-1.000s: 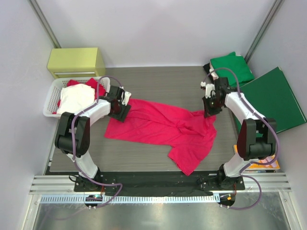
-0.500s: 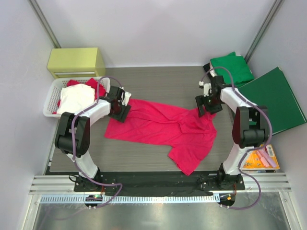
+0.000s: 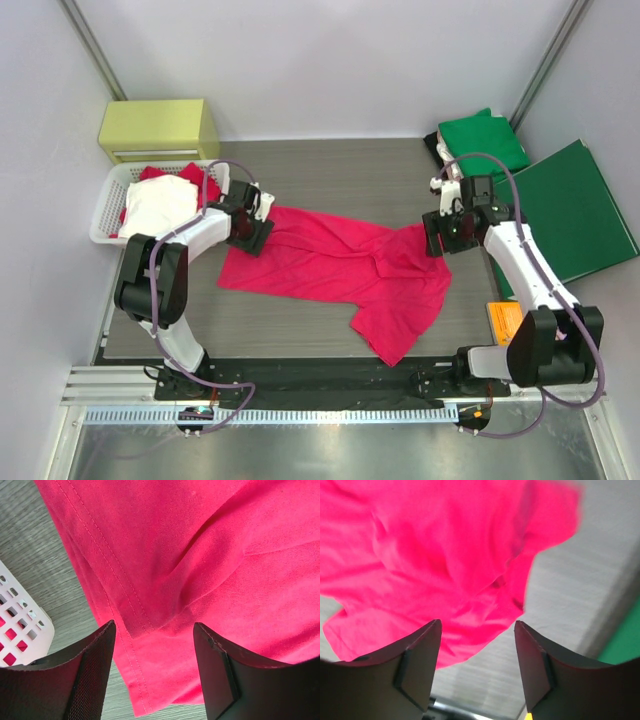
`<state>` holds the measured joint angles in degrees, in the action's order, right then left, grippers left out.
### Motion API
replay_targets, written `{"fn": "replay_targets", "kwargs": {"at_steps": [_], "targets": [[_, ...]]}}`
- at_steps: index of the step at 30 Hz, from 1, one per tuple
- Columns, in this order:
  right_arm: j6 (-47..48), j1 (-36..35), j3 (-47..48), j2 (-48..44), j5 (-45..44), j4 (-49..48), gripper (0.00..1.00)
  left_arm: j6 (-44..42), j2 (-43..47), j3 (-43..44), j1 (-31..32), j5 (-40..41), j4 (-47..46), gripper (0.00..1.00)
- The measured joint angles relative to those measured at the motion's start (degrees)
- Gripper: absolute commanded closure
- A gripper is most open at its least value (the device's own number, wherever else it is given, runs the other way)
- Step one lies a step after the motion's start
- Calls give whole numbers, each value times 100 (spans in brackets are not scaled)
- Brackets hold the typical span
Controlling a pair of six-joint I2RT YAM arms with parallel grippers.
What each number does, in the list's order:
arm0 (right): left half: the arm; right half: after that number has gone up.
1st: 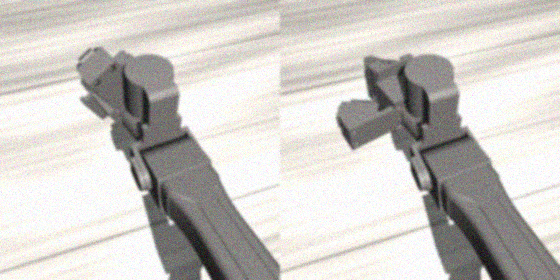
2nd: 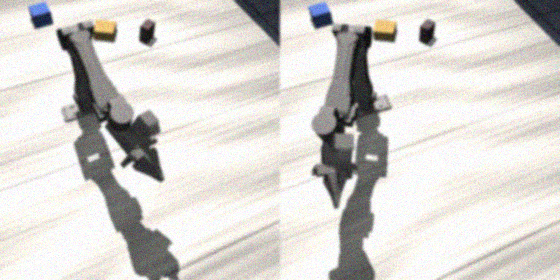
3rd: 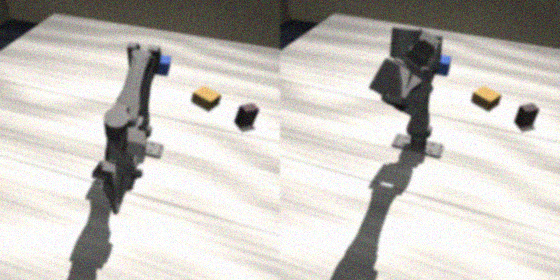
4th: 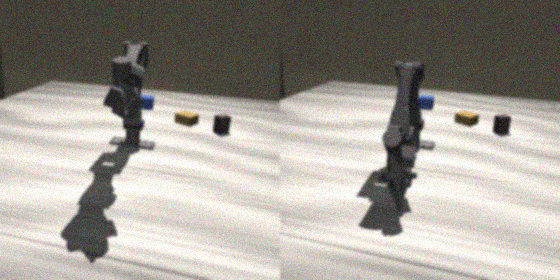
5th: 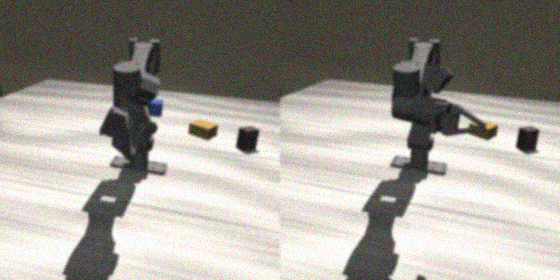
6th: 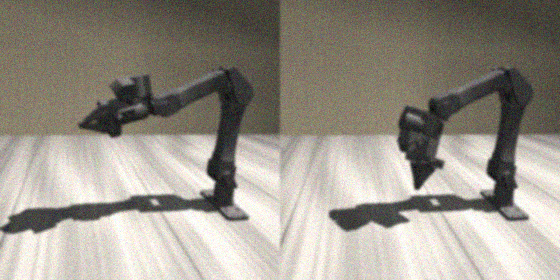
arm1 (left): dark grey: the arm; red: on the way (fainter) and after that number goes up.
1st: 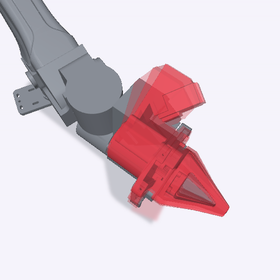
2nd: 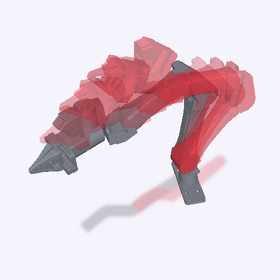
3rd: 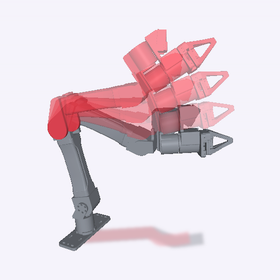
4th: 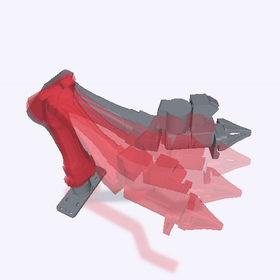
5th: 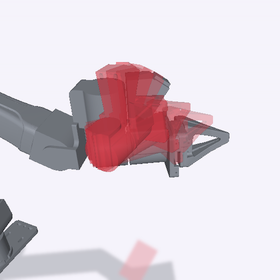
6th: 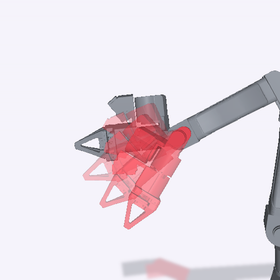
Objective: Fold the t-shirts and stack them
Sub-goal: Fold the flattened tshirt in 1/3 of the way
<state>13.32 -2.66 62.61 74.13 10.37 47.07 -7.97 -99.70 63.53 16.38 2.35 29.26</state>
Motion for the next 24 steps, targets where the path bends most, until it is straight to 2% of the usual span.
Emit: {"fn": "replay_targets", "kwargs": {"at_steps": [6, 16, 24], "targets": [[-26, 0, -520, 444, 245, 168, 41, 0, 0, 0, 11, 2, 0, 36], [-87, -81, -529, 1294, 470, -116, 42, 0, 0, 0, 11, 2, 4, 36], [-170, -260, -291, 2076, 498, -372, 50, -2, 0, 0, 13, 2, 4, 36]]}}
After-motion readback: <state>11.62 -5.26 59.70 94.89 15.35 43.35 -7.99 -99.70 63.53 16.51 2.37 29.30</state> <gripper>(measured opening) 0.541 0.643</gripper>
